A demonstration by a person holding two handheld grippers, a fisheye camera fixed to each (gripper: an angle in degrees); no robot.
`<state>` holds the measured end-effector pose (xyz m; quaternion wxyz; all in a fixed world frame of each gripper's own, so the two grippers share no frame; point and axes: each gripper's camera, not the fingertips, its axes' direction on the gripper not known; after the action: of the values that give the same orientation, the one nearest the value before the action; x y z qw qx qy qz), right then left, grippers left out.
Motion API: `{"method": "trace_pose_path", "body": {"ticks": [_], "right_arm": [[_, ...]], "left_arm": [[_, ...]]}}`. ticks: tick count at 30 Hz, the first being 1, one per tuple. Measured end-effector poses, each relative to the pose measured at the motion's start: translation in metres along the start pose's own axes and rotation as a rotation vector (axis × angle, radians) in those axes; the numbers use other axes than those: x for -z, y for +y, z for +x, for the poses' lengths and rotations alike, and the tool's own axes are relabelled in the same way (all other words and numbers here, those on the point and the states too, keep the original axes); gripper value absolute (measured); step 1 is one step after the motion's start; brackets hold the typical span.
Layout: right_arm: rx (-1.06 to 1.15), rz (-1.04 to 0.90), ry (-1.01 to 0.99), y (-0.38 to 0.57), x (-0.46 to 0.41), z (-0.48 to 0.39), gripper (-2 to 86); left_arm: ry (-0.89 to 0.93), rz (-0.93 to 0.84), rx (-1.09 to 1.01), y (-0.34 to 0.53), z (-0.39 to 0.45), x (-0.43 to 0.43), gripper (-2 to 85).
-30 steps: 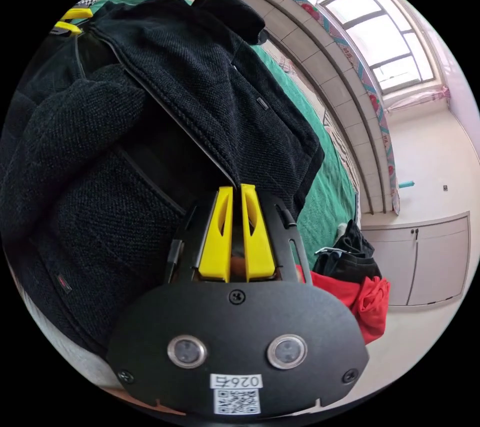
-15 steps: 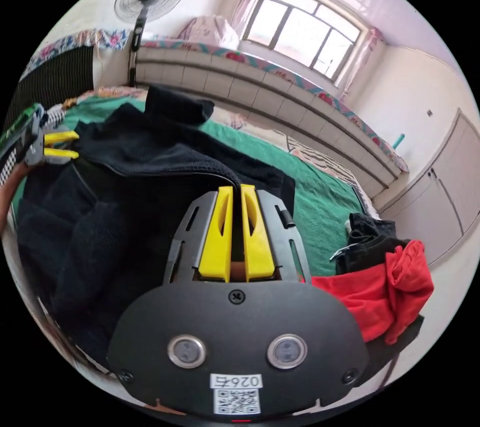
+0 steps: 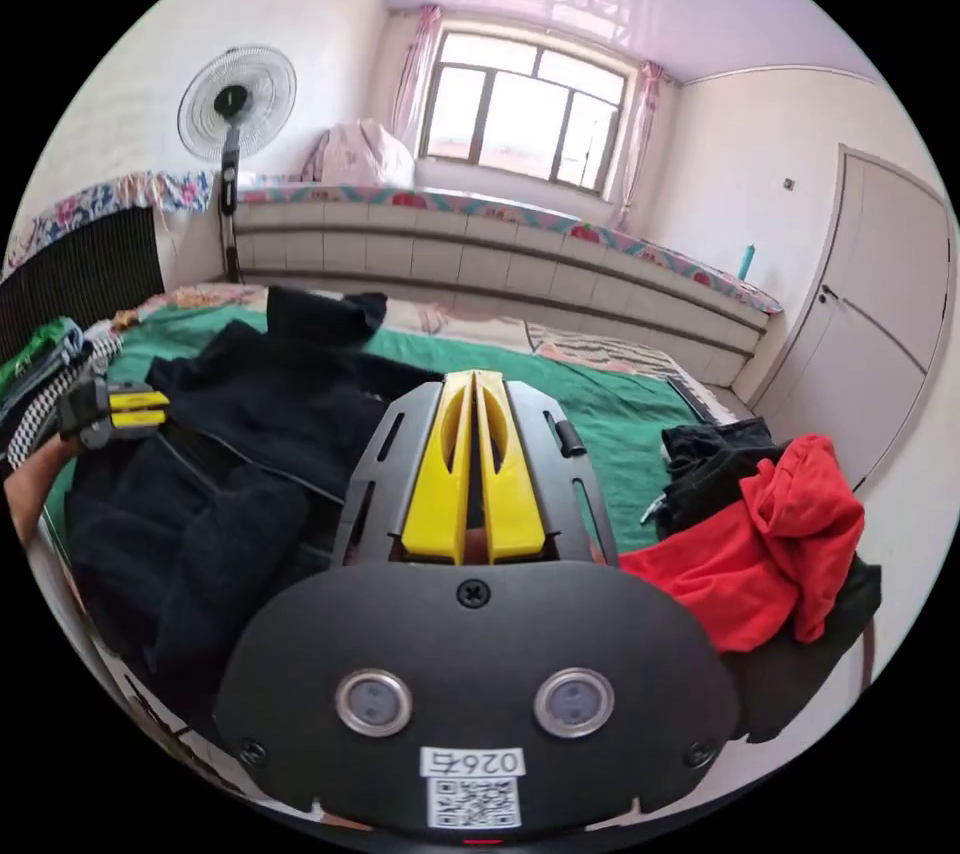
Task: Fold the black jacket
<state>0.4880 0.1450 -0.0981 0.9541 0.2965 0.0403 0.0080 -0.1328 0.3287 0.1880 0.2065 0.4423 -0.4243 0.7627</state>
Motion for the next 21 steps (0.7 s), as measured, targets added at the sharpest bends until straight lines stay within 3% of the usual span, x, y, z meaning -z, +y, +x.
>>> {"method": "trace_pose_path", "body": {"ticks": [6, 11, 13, 16, 19, 21], "right_arm": [[0.218, -0.309, -0.068, -0.002, -0.079, -0.032, 0.9], [0.327, -0.385, -0.235, -0.007, -0.104, -0.053, 8.1], [0.374, -0.426, -0.18, -0.006, -0.116, -0.063, 8.1], [0.443, -0.55, -0.077, -0.002, -0.141, -0.073, 1.7], [0.435, -0.606, -0.119, -0.019, -0.127, -0.073, -0.1], [0.397, -0.585, -0.194, -0.032, -0.104, -0.068, 1.0]], "left_arm": [[0.067, 0.077, 0.135, 0.029, -0.038, 0.004, 2.4], [0.223, 0.246, 0.308, 0.072, -0.099, 0.021, 1.3], [0.256, 0.264, 0.315, 0.082, -0.108, 0.017, 1.2], [0.319, 0.225, 0.259, 0.094, -0.109, -0.002, 1.3], [0.399, 0.129, 0.181, 0.101, -0.105, -0.031, 2.0], [0.442, 0.133, 0.256, 0.112, -0.119, -0.042, 2.6]]}}
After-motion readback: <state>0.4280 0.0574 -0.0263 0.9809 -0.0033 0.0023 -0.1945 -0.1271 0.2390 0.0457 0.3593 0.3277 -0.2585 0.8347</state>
